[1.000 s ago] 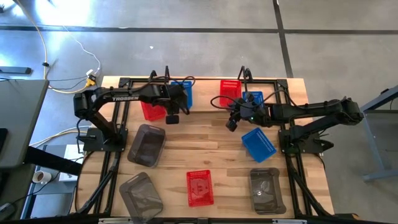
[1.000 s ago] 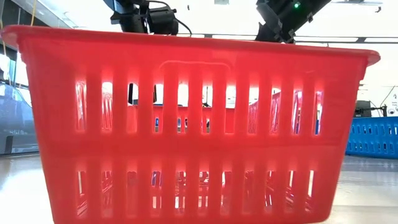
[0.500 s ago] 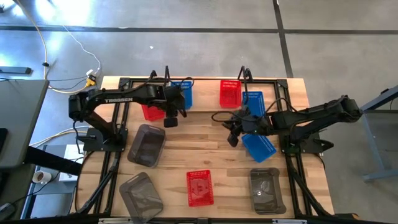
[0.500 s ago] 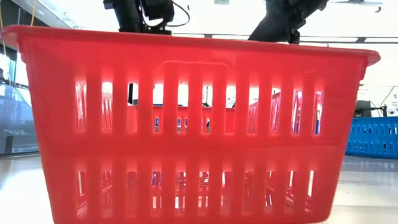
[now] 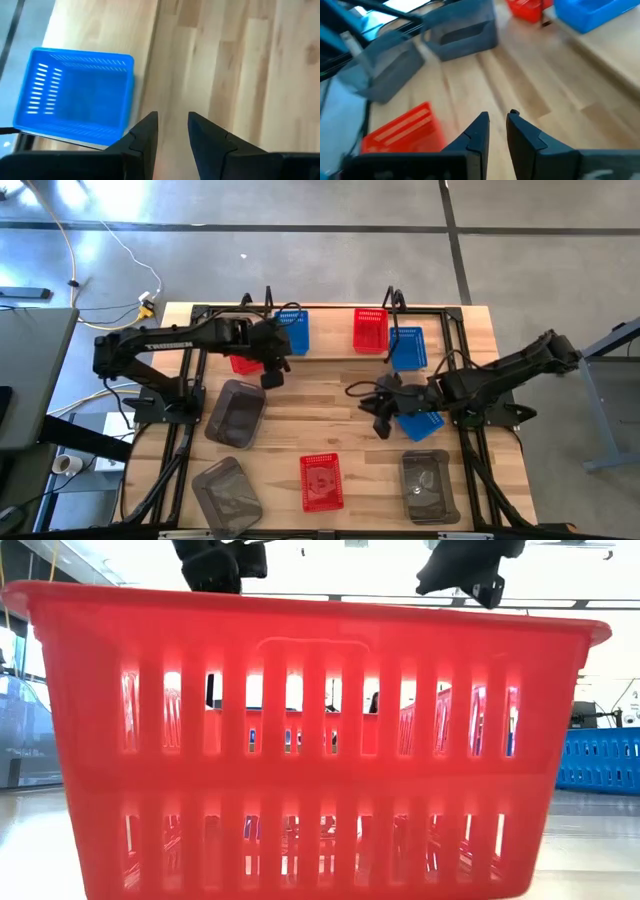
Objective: Stack baskets on shelf by color
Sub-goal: Put the bottom right black bin on the shelf
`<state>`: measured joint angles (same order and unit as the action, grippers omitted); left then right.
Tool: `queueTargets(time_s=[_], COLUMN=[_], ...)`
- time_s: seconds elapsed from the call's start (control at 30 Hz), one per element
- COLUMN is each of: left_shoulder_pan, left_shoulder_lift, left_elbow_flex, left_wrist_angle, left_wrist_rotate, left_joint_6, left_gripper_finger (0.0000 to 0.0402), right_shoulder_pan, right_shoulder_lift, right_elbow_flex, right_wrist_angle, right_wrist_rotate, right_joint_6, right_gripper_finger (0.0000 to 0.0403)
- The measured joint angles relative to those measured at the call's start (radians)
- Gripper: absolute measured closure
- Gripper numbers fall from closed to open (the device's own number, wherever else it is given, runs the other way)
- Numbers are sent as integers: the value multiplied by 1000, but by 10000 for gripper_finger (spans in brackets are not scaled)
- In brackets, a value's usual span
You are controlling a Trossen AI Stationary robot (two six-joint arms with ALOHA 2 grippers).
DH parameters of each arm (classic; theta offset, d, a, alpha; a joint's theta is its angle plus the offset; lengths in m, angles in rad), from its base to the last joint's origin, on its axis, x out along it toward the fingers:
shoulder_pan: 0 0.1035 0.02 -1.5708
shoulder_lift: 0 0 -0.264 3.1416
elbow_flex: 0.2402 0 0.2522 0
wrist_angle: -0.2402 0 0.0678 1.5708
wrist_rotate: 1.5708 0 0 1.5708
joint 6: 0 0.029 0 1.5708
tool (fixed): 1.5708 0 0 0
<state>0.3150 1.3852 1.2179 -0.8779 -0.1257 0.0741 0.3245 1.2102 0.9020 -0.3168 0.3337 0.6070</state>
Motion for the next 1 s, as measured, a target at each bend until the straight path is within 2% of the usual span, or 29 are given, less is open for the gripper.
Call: queueTargets(time_s=[0.2, 0.47, 0.6, 0.8, 1.0], left_shoulder_pan=[-42, -117, -170, -239, -295], left_shoulder_lift=[-22, -27, -27, -26, -26], left_elbow_flex=[0, 0, 0, 0, 0], left_wrist_angle=[0, 0, 0, 0, 0], left_wrist_rotate=[18, 93, 92, 92, 65], left_joint_6=[-122, -301, -406, -503, -587], left_gripper_finger=[303, 303, 303, 303, 303], right_shoulder_pan=[66, 189, 256, 359, 473], right_shoulder_lift=[0, 0, 0, 0, 0], right_elbow_flex=[0, 1, 64, 198, 226], right_wrist_angle=[0, -1, -88, -314, -394], right_wrist_rotate=[-104, -154, -154, -153, -184], right_joint_6=[30, 71, 70, 75, 149], right_gripper_finger=[350, 350, 350, 350, 350])
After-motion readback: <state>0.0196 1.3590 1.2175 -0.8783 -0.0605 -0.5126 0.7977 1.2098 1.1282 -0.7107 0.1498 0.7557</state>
